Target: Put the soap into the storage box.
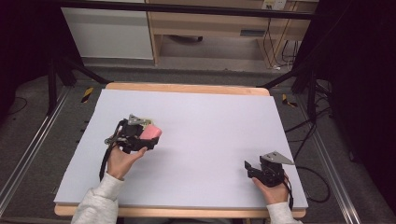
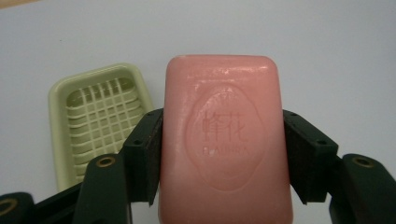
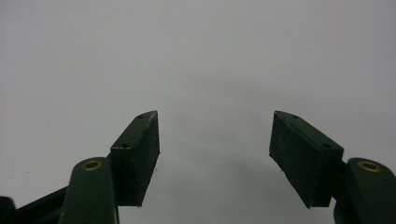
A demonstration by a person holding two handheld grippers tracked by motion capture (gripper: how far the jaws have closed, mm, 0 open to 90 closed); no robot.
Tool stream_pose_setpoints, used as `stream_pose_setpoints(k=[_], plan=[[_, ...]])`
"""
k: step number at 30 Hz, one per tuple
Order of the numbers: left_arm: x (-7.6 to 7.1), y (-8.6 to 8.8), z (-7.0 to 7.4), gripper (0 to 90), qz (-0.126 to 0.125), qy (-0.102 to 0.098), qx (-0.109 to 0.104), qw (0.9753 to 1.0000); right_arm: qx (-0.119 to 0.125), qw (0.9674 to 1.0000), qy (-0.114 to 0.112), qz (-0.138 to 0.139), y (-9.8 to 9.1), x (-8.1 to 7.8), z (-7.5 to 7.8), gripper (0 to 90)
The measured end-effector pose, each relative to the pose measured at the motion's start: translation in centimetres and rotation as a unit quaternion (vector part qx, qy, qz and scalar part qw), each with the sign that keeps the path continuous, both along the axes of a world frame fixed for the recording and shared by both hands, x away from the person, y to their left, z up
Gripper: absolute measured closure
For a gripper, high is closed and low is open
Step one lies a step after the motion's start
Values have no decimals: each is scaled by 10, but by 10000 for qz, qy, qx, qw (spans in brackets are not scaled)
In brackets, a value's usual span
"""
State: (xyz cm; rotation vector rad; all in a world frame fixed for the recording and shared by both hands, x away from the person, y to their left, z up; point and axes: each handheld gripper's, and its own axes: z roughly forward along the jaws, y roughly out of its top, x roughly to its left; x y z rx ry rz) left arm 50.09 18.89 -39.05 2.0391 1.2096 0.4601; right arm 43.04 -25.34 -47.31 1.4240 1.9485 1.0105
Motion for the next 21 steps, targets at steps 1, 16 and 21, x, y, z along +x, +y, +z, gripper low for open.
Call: stream_pose_setpoints(k=[1, 16, 21], plan=[[1, 2, 1, 373, 28, -6, -11, 10000, 0, 10000, 1, 5, 0, 0, 0, 333], [15, 22, 7, 373, 398, -55, 35, 9992, -9, 10000, 1, 22, 0, 0, 0, 336], [22, 25, 4, 373, 522, -29, 63, 9986, -5, 10000, 3, 25, 0, 0, -1, 336]])
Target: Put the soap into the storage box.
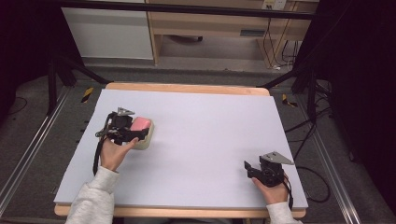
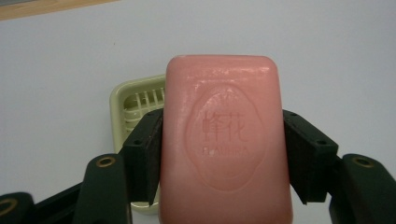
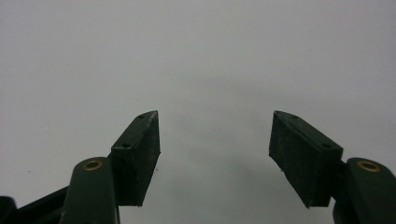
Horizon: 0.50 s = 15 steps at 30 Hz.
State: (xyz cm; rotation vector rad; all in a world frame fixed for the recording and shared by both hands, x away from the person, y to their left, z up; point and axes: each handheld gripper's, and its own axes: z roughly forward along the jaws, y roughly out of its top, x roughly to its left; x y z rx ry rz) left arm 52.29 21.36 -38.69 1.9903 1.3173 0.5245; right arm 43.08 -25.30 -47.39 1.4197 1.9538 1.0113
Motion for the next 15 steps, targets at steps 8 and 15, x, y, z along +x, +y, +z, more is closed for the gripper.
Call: stream_pose_setpoints(k=[8, 15], plan=[[10, 5, -4, 373, 153, 19, -6, 9999, 13, 10000, 8, -6, 0, 0, 0, 336], [17, 9, -10, 373, 250, 16, -52, 9997, 22, 10000, 9, -6, 0, 0, 0, 335]])
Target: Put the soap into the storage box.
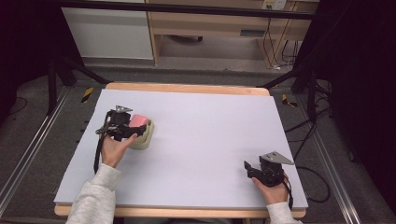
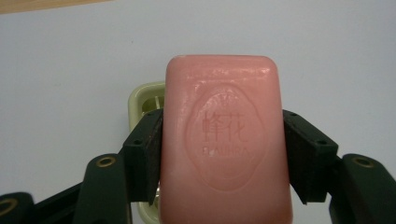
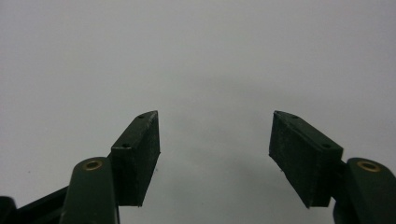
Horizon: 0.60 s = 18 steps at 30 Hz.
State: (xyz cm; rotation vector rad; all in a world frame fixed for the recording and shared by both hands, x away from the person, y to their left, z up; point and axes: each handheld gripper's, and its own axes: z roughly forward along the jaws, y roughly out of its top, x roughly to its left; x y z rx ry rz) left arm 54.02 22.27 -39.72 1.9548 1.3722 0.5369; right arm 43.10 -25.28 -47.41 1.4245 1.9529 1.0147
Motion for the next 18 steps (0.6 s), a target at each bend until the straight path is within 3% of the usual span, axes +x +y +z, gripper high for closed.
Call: stream_pose_setpoints(k=[18], plan=[[14, 0, -19, 373, 156, 80, 47, 9998, 31, 10000, 24, -1, 0, 0, -1, 334]])
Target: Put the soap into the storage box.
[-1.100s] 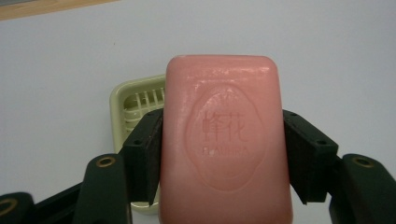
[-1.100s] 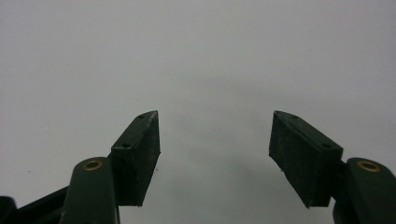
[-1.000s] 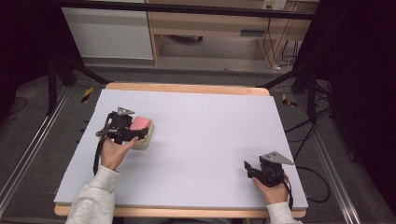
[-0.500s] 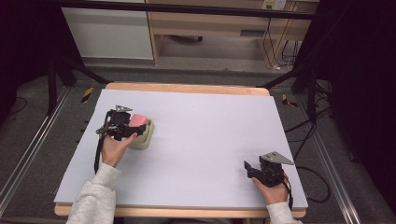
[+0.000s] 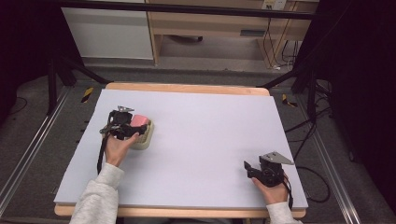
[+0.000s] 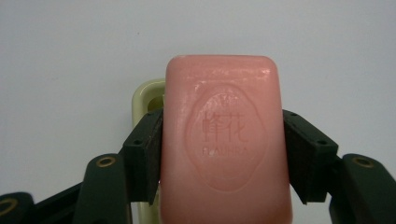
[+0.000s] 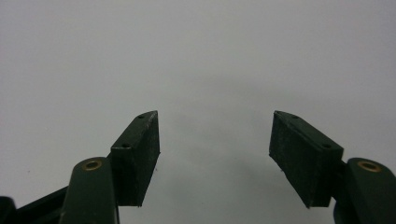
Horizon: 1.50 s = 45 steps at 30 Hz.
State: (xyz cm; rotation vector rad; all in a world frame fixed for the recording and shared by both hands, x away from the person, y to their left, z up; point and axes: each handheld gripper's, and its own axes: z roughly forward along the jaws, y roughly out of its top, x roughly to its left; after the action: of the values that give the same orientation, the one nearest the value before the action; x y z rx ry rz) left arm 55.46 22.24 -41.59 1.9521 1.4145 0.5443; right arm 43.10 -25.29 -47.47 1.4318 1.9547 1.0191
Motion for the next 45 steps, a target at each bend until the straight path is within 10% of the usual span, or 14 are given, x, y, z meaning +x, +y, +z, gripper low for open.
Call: stream_pose_setpoints(k=[45], plan=[[12, -1, -34, 373, 166, 310, 197, 9992, -21, 10000, 6, 3, 0, 0, 0, 334]])
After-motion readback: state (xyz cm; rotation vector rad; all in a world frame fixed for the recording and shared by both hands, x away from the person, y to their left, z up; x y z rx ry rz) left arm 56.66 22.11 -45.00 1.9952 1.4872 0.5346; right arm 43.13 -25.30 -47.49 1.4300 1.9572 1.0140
